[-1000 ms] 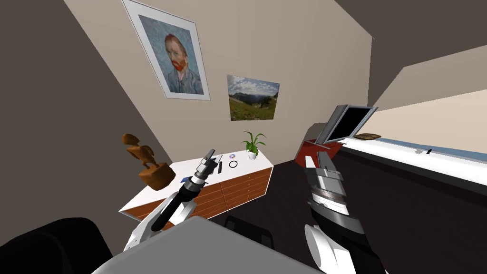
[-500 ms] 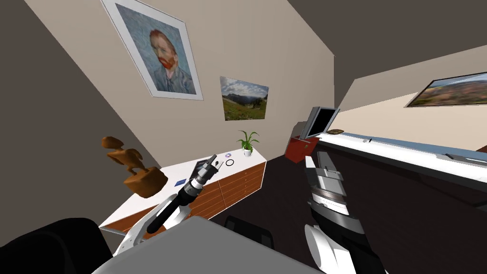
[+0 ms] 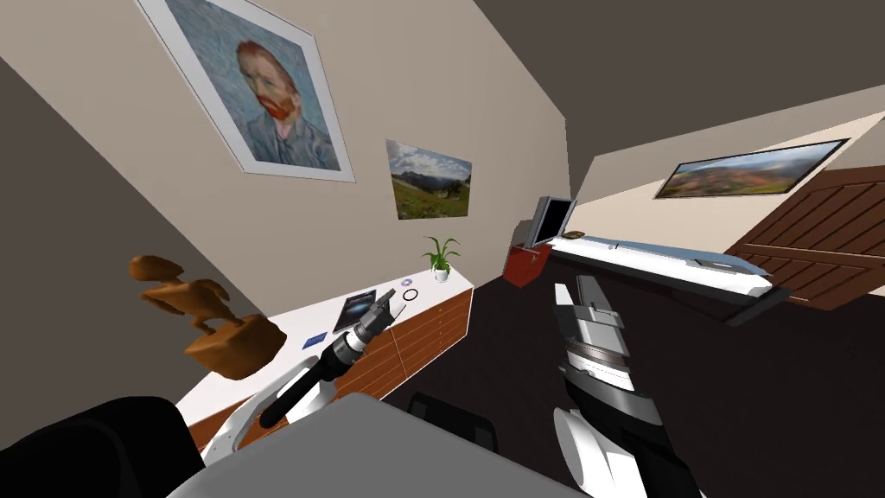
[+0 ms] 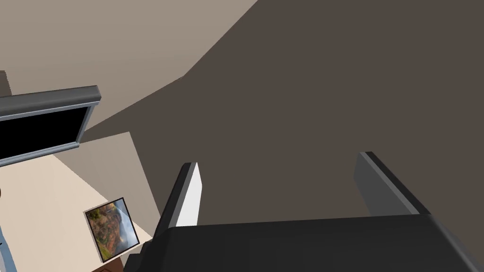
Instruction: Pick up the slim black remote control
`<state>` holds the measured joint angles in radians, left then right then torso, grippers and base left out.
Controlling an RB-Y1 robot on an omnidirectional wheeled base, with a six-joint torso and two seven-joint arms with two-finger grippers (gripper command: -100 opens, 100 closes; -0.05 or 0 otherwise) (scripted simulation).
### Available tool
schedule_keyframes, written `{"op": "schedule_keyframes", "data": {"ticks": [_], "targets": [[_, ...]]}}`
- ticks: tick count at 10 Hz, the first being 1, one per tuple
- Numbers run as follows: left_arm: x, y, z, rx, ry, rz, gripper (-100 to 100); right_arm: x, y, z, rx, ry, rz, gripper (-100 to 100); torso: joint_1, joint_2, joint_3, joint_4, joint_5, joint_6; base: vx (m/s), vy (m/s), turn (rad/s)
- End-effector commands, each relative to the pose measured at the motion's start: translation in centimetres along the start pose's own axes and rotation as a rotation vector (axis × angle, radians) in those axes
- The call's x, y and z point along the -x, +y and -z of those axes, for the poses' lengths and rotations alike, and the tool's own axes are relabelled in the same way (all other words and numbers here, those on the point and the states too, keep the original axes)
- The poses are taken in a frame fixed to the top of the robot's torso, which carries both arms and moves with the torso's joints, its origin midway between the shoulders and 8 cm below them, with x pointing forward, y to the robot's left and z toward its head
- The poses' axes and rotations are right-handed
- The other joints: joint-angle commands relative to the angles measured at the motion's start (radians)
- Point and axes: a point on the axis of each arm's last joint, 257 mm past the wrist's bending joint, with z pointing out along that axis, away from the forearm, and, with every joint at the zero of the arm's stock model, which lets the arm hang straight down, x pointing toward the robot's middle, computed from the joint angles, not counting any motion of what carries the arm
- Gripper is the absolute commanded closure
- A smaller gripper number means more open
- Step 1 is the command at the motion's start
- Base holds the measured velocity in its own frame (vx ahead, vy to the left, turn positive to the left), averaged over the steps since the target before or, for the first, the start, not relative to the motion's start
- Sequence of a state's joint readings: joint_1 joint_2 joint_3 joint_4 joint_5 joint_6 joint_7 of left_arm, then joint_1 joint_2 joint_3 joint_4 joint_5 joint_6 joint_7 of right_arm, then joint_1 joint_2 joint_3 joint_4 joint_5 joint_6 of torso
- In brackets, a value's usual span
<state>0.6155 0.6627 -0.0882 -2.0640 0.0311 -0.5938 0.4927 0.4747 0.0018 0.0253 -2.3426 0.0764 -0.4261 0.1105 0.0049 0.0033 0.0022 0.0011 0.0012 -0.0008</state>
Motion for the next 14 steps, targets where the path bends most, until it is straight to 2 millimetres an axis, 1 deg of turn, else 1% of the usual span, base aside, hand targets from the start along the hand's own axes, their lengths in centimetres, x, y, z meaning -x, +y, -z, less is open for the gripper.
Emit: {"op": "schedule_keyframes", "data": {"ticks": [1,2,3,4,5,6,7,8,9,10,11,12,13,14], "targets": [[0.2,2.4,1.2,0.073,0.018,0.047,-100,0.0,0.0,0.0,0.000,0.000,0.000,0,0.000,0.000,0.000,0.000,0.000,0.000,-0.085,0.016,-0.304],[0.2,2.4,1.2,0.074,0.018,0.061,-100,0.0,0.0,0.0,0.000,0.000,0.000,0,0.000,0.001,0.000,0.000,0.000,0.001,-0.071,0.018,-0.173],[0.3,4.5,2.6,0.143,0.030,0.094,-100,0.0,0.0,0.0,0.000,0.000,0.000,0,0.000,0.000,0.000,0.000,0.000,0.000,-0.066,0.017,-0.357],[0.3,4.5,2.6,0.143,0.029,0.108,-100,0.0,0.0,0.0,0.000,0.000,0.000,0,0.000,0.000,0.000,0.000,0.000,0.001,-0.054,0.022,-0.151],[0.5,6.6,4.2,0.216,0.036,0.138,-100,0.0,0.0,0.0,0.000,0.000,0.000,0,0.000,-0.001,-0.001,0.000,0.000,0.000,-0.054,0.009,-0.316],[0.5,6.6,4.2,0.218,0.036,0.153,-100,0.0,0.0,0.0,0.000,0.000,0.000,0,0.000,-0.001,-0.001,0.000,0.000,0.001,-0.050,0.017,-0.182],[0.7,8.8,6.0,0.297,0.040,0.182,-100,0.0,0.0,0.0,0.000,0.000,0.000,0,0.000,-0.002,-0.001,0.000,0.000,0.000,-0.048,0.014,-0.408],[0.7,8.8,6.0,0.297,0.037,0.197,-100,0.0,0.0,0.0,0.000,0.000,0.000,0,0.000,-0.002,-0.001,0.000,0.000,0.001,-0.039,0.026,-0.148],[1.0,10.8,8.1,0.378,0.039,0.224,-100,0.0,0.0,0.0,0.000,0.000,0.000,0,0.001,-0.002,-0.001,0.000,0.000,-0.001,-0.032,0.028,-0.321],[1.0,10.9,8.2,0.381,0.035,0.238,-100,0.0,0.0,0.0,0.000,0.000,0.000,0,0.001,-0.003,-0.001,-0.001,0.000,0.000,-0.026,0.029,-0.157],[1.2,12.7,10.4,0.463,0.036,0.260,-100,0.0,0.0,0.0,0.000,0.000,0.000,0,0.001,-0.004,-0.002,-0.001,0.000,0.000,-0.029,0.025,-0.360],[1.4,12.9,10.6,0.469,0.027,0.276,-100,0.0,0.0,0.0,0.000,0.000,0.000,0,0.002,-0.004,-0.002,-0.001,0.000,0.001,-0.024,0.030,-0.169],[1.6,14.6,13.1,0.553,0.024,0.297,-100,0.0,0.0,0.0,0.000,0.000,0.000,0,0.002,-0.004,-0.002,-0.001,0.000,-0.001,-0.017,0.020,-0.318],[1.8,14.9,13.3,0.560,0.015,0.310,-100,0.0,0.0,0.0,0.000,0.000,0.000,0,0.001,-0.004,-0.002,-0.001,0.000,0.000,-0.014,0.026,-0.155]]}}
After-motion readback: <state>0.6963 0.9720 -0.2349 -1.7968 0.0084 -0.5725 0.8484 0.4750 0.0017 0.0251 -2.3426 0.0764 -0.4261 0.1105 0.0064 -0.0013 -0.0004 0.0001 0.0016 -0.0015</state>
